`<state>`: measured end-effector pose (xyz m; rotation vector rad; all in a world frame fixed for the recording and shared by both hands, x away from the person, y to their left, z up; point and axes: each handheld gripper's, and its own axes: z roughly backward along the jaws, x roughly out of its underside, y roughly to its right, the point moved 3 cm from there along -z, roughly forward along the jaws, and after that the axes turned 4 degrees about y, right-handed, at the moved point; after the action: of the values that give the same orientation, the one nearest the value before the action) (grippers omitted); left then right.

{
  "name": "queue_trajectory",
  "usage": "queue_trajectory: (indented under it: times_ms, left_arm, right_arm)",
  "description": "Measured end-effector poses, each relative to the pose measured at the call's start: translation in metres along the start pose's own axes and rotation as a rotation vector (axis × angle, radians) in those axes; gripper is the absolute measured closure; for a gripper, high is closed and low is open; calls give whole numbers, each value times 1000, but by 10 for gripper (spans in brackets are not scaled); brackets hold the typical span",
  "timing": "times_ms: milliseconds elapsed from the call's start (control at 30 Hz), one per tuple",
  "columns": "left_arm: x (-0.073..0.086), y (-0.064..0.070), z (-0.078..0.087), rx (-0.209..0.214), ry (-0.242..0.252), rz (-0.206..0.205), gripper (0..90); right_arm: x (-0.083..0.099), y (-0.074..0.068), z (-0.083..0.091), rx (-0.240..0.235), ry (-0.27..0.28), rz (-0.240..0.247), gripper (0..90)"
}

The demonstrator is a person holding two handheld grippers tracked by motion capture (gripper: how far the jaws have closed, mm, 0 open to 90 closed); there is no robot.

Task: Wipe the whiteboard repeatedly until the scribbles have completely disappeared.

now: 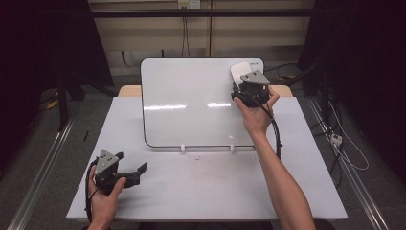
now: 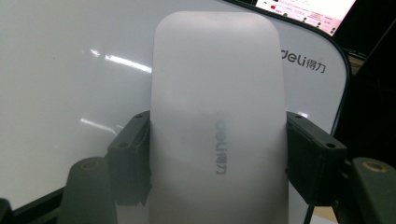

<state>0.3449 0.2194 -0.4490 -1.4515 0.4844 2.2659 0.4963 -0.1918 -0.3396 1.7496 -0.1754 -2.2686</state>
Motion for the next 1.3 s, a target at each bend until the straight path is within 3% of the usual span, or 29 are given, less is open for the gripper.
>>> queue_trajectory:
  times_ms: [200,433,533,667,833,1000,1300]
  left_arm:
    - [1,0,-1,0,3,11,45]
    - [-1,0,-2,3,0,-3,45]
    - [-1,0,-3,5,1,-2,45]
    - [-2,1,-4,7,1,-7,45]
    - [-2,1,-3,6,2,-9,45]
    - [-2,2,-3,7,1,-7,45]
    - [-2,2,-3,5,0,-10,45]
  right_arm:
    - [6,-7,4,-66,-17,28,316]
    - [10,-26,6,-83,-32,113,316]
    - [9,-26,6,-90,-34,111,316]
    - [10,-24,9,-127,-23,65,316]
    - [15,-25,13,-163,-10,45,316]
    - [6,-25,29,-169,37,58,316]
    - [17,-21,36,-181,23,64,316]
